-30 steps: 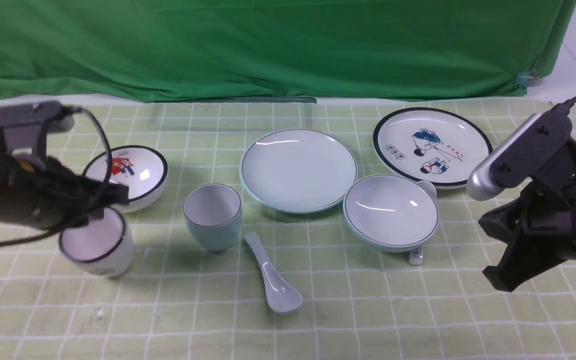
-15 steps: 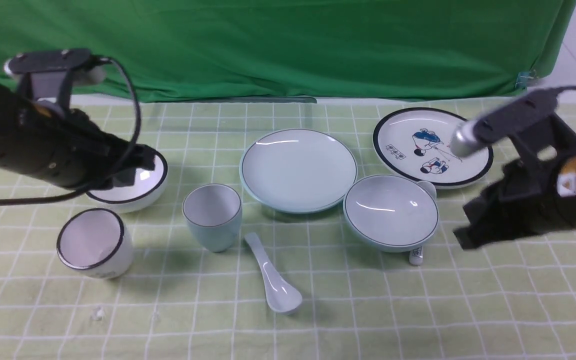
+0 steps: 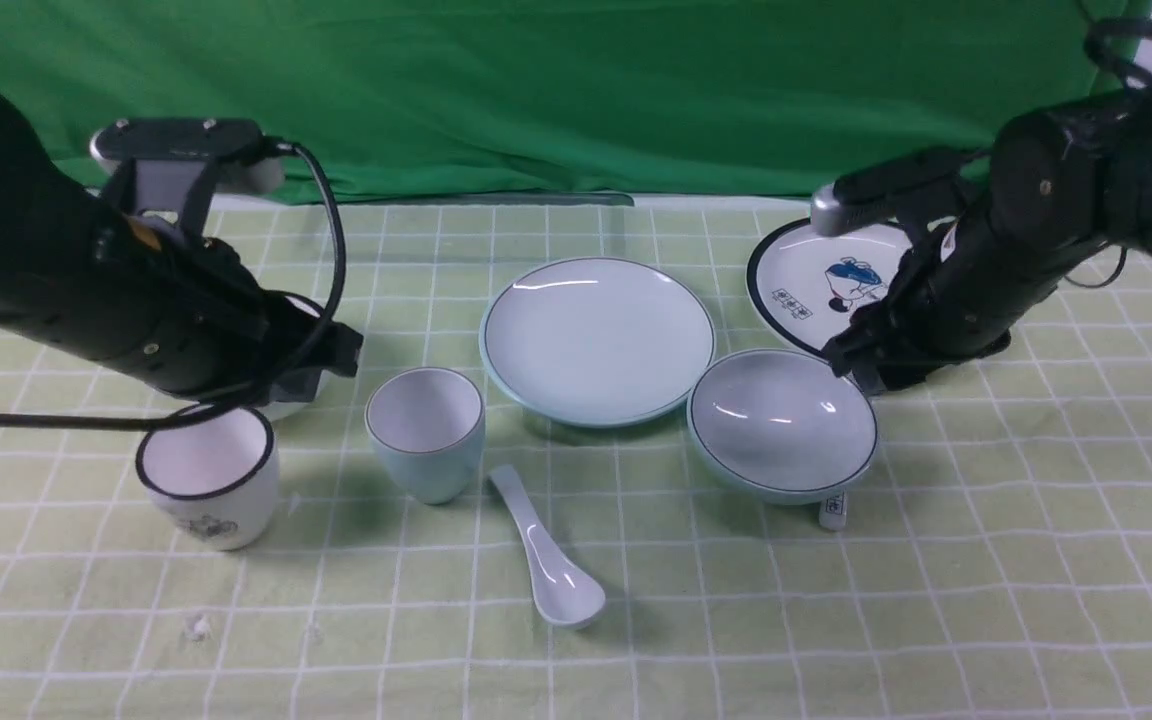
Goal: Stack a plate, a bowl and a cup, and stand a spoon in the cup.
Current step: Use the right arm to grab a blue rice bowl, then use the right arm to put the blue rice bowl into the blue large plate in the middle
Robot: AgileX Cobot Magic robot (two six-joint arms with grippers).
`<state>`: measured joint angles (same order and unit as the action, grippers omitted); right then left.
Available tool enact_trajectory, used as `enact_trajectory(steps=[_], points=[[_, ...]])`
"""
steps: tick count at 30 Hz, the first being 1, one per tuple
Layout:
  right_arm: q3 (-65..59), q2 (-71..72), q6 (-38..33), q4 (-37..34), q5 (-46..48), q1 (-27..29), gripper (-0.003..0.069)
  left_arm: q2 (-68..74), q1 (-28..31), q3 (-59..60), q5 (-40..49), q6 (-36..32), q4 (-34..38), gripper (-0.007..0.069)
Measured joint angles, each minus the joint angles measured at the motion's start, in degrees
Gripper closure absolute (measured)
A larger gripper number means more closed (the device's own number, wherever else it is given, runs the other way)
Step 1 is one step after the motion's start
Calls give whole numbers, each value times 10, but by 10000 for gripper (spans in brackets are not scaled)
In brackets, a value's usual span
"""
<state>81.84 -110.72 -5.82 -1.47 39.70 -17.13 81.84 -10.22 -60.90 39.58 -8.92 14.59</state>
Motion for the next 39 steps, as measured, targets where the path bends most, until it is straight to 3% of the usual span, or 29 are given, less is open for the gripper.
enact_trajectory(steps=[1,4,8,16,23,30,34,39], points=[[0,-4,0,0,1,0,317,0,0,0,0,0,0,629],[0,-27,0,-11,8,0,457,0,0,0,1,0,0,608],[2,-24,0,-16,3,-5,571,0,0,0,1,-1,0,587],[4,-16,-22,-29,10,-6,583,0,0,0,-7,-2,-1,568],[93,-16,-151,-141,131,-6,589,4,0,0,-34,-5,6,564],[205,-50,-180,-206,93,-25,589,69,0,-35,-56,-26,19,544],[281,-121,-168,-206,65,-45,589,133,0,-86,-21,-32,18,476],[378,-214,-125,-203,68,-50,590,198,0,-128,7,-38,20,337]])
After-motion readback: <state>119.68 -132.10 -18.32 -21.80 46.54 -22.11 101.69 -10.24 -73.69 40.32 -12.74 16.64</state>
